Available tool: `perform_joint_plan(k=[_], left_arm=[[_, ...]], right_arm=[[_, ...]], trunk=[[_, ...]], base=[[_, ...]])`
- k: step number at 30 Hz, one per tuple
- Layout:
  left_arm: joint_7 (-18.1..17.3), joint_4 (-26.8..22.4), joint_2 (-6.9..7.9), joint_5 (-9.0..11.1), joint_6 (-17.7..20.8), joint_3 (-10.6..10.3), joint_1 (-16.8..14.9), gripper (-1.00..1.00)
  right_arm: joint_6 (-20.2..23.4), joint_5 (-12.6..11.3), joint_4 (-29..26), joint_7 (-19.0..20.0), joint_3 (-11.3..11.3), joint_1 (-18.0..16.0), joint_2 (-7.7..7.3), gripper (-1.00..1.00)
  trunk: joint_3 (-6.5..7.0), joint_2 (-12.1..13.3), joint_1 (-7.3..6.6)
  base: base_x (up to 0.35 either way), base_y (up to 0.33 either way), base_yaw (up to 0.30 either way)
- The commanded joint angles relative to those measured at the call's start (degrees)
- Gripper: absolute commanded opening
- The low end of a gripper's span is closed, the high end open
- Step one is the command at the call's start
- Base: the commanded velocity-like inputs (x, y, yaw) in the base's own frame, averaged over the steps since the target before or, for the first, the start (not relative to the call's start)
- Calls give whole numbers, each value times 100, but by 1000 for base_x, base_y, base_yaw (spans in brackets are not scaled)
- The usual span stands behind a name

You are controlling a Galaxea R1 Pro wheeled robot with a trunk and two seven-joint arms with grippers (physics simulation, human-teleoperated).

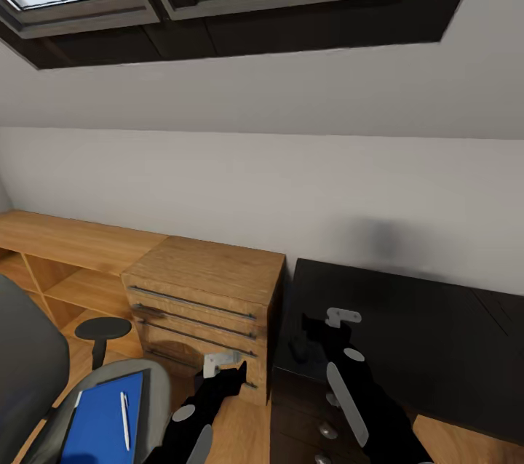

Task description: In the bedroom, organize the workspace by keeping the computer under the desk, ensuring the monitor is on the desk, placing the keyboard on the desk next to the monitor, placing the mouse on the desk next to the keyboard, moving the folder from the swivel chair onto the desk next to the mouse, stacking the notebook on top of the folder with the pen on top of the notebook, and positioning the swivel chair next to the desk.

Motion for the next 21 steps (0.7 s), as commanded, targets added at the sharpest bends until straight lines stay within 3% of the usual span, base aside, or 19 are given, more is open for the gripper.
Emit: perform_joint_plan(k=[1,6,21], left_arm=[[48,-7,3,60,22,-19,-3,100],[48,42,4,62,20,-31,-3,100],[56,60,4,54,13,-40,-3,100]], right_arm=[[15,-57,-5,-46,-7,-5,-3,100],[14,-60,-4,-46,-103,-5,-3,100],[6,-61,-3,-46,-209,-4,-3,100]], trunk=[[-2,-5,1],[26,-5,1],[94,-5,1]], base=[[0,-336,-238],[0,-219,-244],[0,-14,-260]])
